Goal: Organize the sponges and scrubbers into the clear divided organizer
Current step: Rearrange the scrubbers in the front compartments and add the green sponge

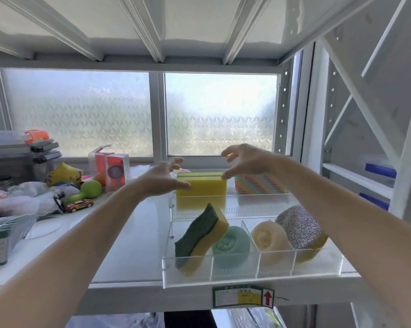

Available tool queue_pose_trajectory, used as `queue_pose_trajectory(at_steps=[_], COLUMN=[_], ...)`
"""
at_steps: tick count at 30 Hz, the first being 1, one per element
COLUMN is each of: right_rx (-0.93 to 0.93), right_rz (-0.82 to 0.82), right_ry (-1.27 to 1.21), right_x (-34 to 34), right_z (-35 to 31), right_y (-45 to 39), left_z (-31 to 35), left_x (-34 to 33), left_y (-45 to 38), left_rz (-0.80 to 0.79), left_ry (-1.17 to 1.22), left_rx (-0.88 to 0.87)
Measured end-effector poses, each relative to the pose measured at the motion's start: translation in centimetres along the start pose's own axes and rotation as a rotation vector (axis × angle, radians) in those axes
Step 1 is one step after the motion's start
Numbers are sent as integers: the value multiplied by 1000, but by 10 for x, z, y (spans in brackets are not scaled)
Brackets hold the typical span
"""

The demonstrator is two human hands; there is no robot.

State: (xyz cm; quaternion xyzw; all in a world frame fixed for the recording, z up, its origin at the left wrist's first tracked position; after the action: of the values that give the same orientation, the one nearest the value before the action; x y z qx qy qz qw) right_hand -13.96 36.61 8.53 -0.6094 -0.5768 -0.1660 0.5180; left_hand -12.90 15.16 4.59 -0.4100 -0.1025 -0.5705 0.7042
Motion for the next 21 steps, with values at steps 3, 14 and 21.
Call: queue_pose_trajectory(at_steps=[3, 14, 21], right_rx=[-61, -265, -193], right_rz=[81, 23, 48], right_ry=[43, -37, -5], right_x=[32, 33, 38], right_z=[23, 109, 118], right_y=[0, 18, 18], left_z=[22, 93, 105], left_x=[2, -87, -102], left_y=[-6, -37, -38], left_rz=[50, -185, -217], left_ry=[13, -297, -421], left_rx=[-83, -198, -279])
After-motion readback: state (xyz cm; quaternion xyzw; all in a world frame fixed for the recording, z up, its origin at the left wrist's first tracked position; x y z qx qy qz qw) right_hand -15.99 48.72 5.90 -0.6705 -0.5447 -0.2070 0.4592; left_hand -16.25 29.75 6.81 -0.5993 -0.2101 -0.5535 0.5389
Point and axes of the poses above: each hand's wrist, its own y-axis away from the middle knuckle, its own x-axis out of the back of the hand, z = x × y, the point moved 2 cm from there along -y, towards the middle knuckle, and after that the axes turned 15 degrees about z, right-handed, at the moved point
